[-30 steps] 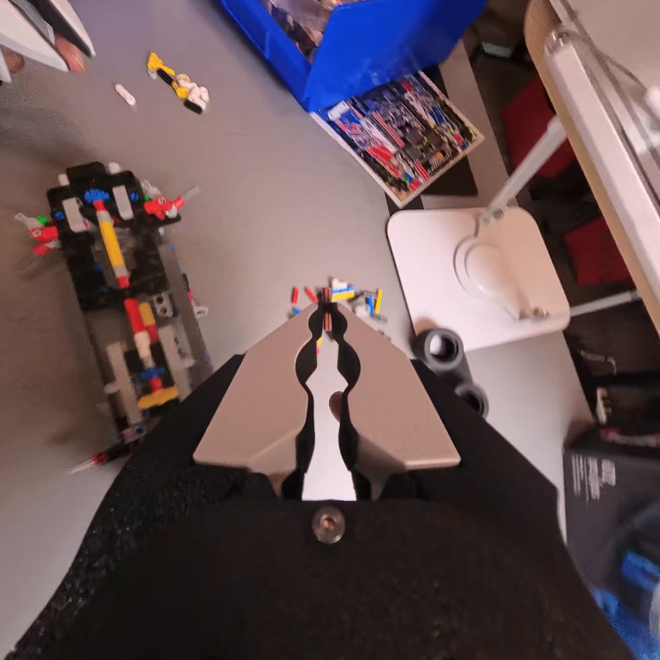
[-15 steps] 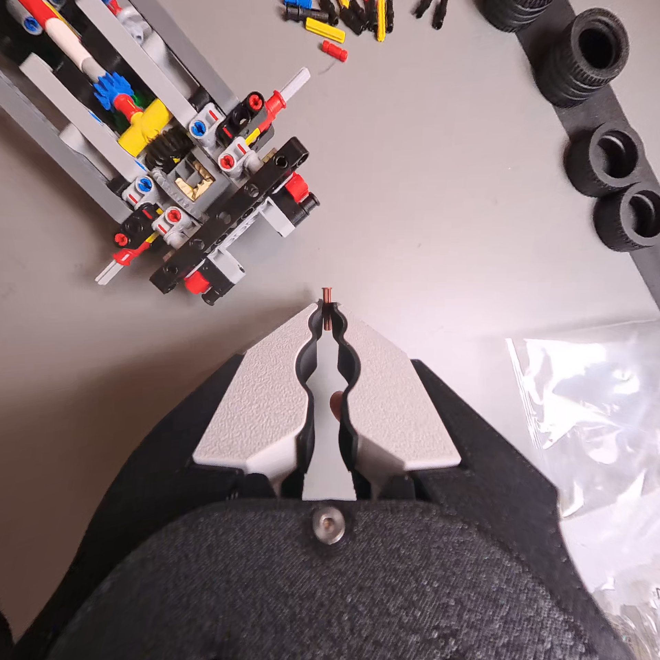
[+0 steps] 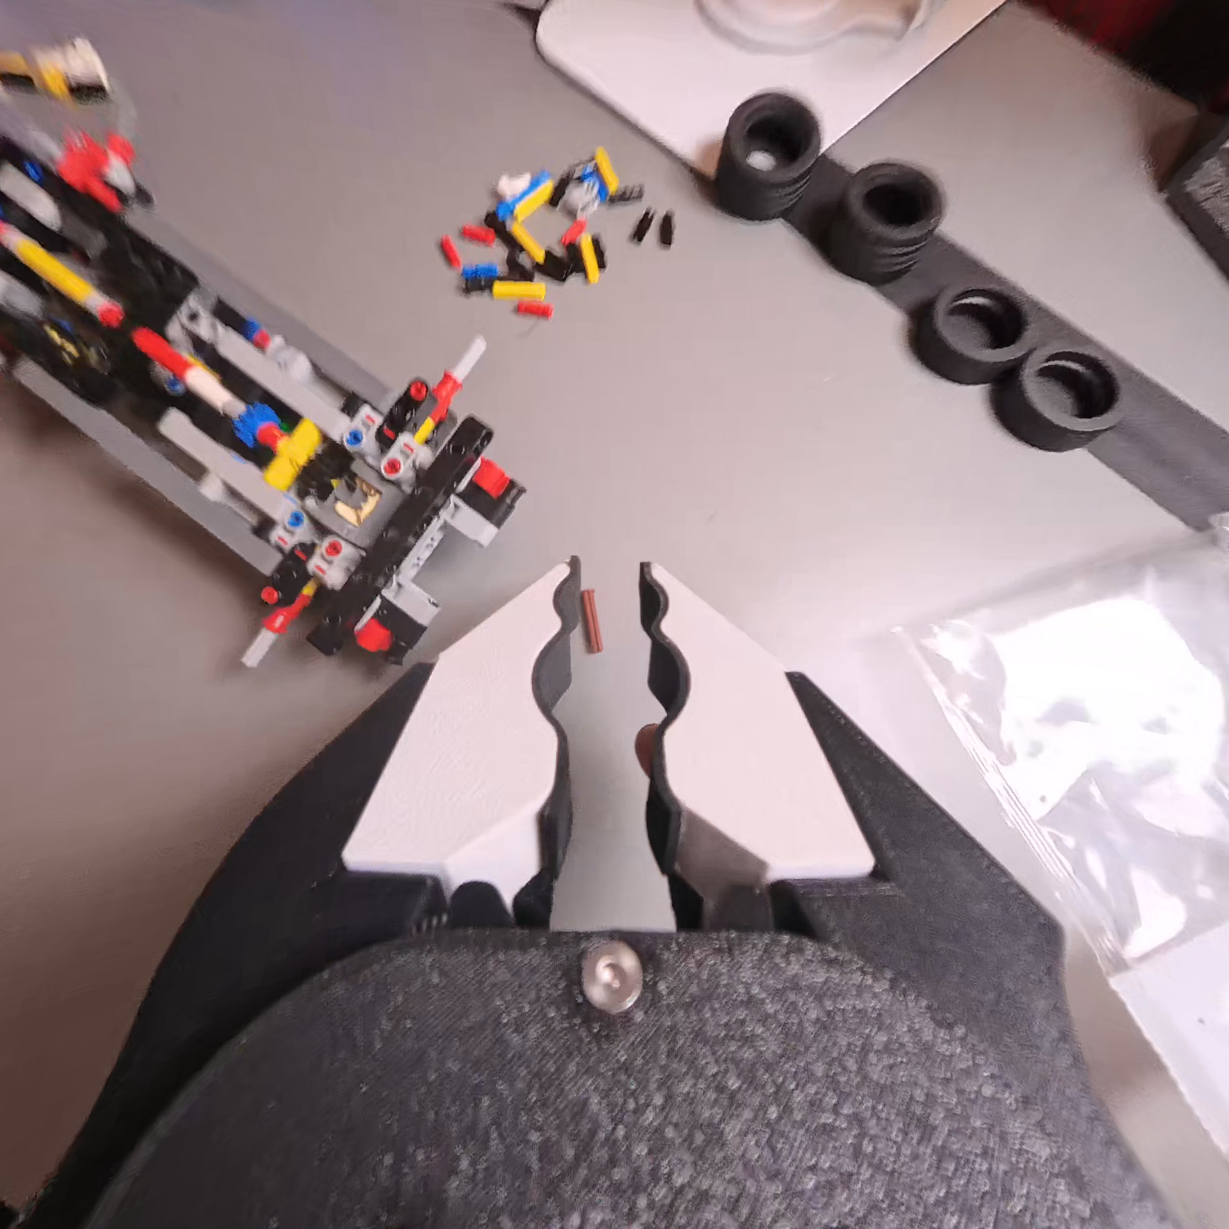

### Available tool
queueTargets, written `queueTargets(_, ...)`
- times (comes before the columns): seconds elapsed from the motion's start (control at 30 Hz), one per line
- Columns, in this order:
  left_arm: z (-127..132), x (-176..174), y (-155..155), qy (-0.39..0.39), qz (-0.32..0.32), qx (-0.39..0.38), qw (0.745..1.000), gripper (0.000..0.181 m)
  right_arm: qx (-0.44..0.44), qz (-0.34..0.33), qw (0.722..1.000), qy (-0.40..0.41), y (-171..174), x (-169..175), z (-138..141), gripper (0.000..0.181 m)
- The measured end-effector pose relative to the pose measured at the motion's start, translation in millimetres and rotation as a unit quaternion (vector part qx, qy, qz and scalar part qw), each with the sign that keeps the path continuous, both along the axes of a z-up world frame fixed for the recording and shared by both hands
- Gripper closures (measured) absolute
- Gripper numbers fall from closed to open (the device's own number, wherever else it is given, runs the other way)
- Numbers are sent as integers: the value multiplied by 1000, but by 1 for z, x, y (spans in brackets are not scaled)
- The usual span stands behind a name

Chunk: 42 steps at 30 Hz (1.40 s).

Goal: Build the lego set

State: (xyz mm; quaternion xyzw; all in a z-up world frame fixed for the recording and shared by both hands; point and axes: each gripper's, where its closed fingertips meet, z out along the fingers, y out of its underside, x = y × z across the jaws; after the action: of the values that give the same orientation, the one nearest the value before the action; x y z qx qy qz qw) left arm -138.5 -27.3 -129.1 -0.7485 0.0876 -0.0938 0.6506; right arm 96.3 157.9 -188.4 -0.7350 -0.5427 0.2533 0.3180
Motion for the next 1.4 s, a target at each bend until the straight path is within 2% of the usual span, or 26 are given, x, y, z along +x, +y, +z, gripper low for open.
queueTargets(0.13, -4, -1, 1, -3, 2, -7, 1000, 168, 4, -57, 994, 98, 12, 13, 34, 167)
queueTargets(0.3, -6, -4, 3, -8, 10, -8, 1000, 168, 21, -69, 989, 132, 1, 24, 40, 167)
queueTargets(0.4, -7, -5, 3, -9, 12, -8, 1000, 168, 40, -52, 993, 100, -8, 25, 24, 168)
queueTargets(0.53, -9, -5, 4, -11, 13, -11, 1000, 168, 68, -10, 998, 6, -12, 21, -13, 166)
queueTargets(0.67, -8, -6, 4, -11, 14, -10, 1000, 168, 75, 15, 996, -48, -8, 12, -30, 160)
queueTargets(1.03, -6, -8, 3, -21, 10, -9, 1000, 168, 45, 48, 993, -94, -4, -1, -42, 156)
queueTargets(1.4, -6, -7, 3, -23, 6, -8, 1000, 168, 31, 66, 991, -109, -9, -4, -44, 170)
